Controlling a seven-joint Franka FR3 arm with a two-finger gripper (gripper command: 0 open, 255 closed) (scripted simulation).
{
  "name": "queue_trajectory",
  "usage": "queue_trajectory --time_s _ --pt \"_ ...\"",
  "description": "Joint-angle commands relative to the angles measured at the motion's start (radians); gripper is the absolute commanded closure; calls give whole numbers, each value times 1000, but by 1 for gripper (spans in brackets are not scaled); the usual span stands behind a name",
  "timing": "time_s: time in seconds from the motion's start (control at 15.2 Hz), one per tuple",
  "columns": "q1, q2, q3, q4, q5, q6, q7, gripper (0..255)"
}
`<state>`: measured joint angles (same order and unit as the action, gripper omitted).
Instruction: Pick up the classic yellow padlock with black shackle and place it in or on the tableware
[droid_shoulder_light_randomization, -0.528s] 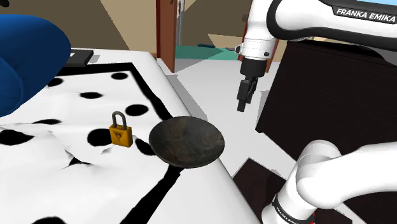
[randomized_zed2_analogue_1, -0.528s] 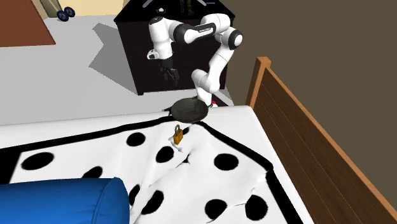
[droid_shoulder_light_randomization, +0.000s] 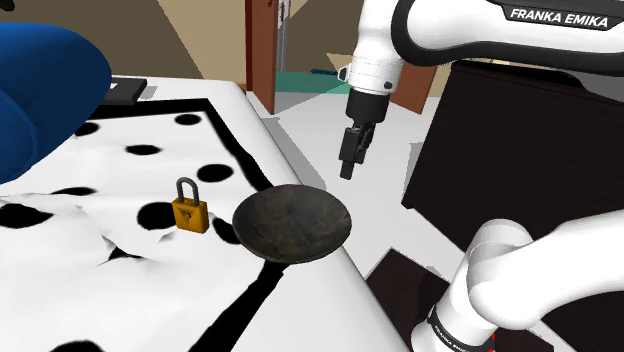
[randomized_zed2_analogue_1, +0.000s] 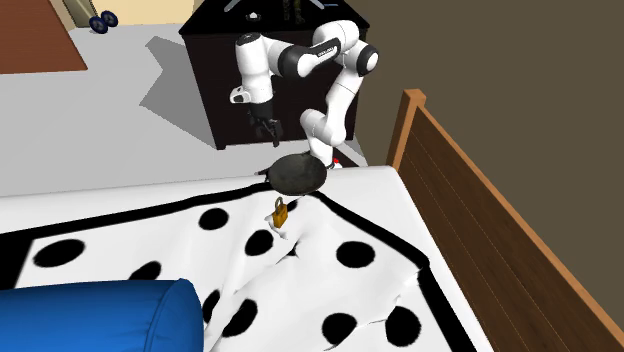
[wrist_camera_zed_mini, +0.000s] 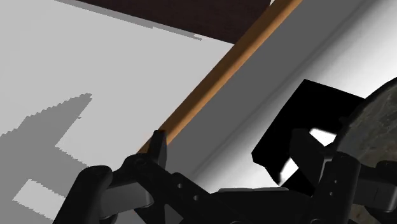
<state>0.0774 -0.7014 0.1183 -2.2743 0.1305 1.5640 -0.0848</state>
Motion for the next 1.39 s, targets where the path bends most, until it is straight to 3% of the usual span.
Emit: queue_trajectory --time_s 0.0,0.73,1.32 --pt "18 25 37 24 19 28 22 0" --pt "78 244 231 207 34 202 127 0" --pt "105 465 401 424 -70 296 245 0"
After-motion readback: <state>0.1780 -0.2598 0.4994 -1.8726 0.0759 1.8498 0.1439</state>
